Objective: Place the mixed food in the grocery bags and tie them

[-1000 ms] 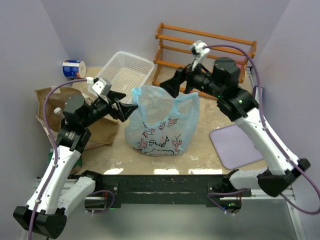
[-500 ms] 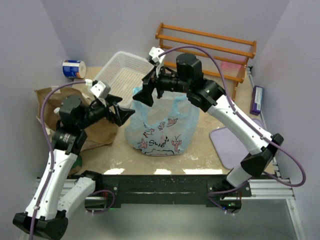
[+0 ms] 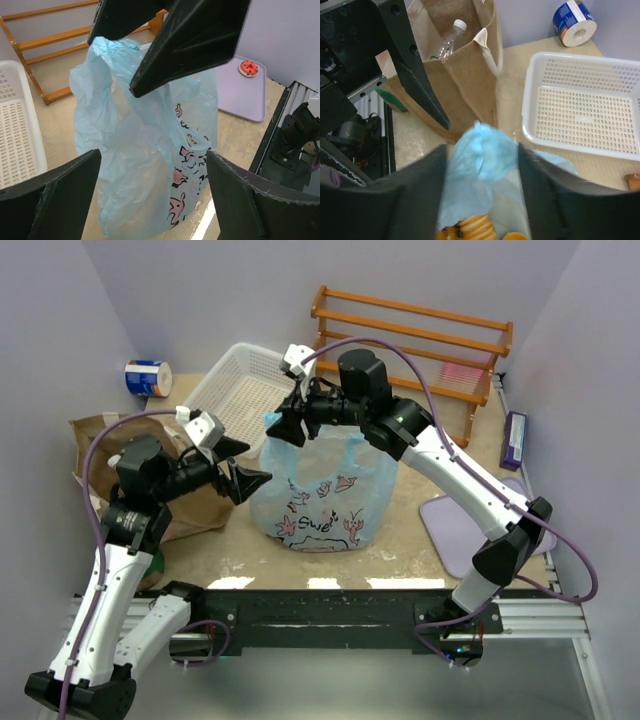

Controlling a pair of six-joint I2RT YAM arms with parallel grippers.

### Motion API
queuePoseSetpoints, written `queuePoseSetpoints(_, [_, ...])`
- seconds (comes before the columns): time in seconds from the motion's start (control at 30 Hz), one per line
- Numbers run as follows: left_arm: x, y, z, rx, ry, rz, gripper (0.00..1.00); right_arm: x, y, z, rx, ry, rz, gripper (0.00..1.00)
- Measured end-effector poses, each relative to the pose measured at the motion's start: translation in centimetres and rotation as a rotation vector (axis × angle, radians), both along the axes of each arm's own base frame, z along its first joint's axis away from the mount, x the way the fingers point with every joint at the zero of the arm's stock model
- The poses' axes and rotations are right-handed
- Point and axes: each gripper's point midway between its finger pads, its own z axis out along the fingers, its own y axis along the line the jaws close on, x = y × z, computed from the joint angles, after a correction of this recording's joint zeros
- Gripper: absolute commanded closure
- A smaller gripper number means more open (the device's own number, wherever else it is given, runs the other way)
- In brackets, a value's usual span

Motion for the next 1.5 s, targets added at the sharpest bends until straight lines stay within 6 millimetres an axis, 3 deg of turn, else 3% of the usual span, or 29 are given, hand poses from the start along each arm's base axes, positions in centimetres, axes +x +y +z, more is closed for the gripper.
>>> queuePoseSetpoints(0.03, [-0.1,0.0,0.0,0.002,-0.002,-0.006,0.08,0.0,0.0,0.0,-0.002,-0.007,0.003,0.66])
queuePoseSetpoints(0.1, [-0.2,-0.1,0.0,0.005,-0.009,-0.017,0.06,0.0,0.0,0.0,-0.002,-0.012,0.006,0.76])
queuePoseSetpoints(0.13, [-0.2,-0.2,0.0,0.006,-0.012,-0.022,0.05,0.0,0.0,0.0,-0.001,-0.011,0.007,0.86])
queuePoseSetpoints(0.23, [-0.3,-0.3,0.2,0.007,-0.023,-0.038,0.02,0.0,0.0,0.0,-0.002,-0.011,0.007,1.00])
queuePoseSetpoints(0.37, [0.0,-0.7,0.9,0.001,-0.058,-0.064,0.00,-0.4,-0.3,0.7,0.010,-0.014,0.006,1.00])
queuePoseSetpoints(0.63, [2.6,-2.0,3.4,-0.076,-0.152,-0.100,0.00,-1.8,-1.9,3.6,0.067,-0.038,-0.010,1.00])
queuePoseSetpoints(0.8, [3.7,-2.7,4.3,-0.179,-0.205,-0.108,0.00,-2.2,-2.3,3.1,0.071,-0.013,-0.015,1.00])
queuePoseSetpoints(1.03, [4.1,-4.3,3.6,-0.300,-0.208,-0.181,0.00,-2.3,-2.1,2.3,0.082,0.028,-0.007,1.00])
queuePoseSetpoints(1.23, [3.1,-7.0,3.7,-0.331,-0.226,-0.266,0.00,-2.5,-1.8,2.3,0.109,0.054,0.001,1.00])
queuePoseSetpoints(1.5, [2.2,-8.0,2.3,-0.366,-0.248,-0.303,0.19,-3.0,-1.8,3.2,0.147,0.066,0.009,1.00])
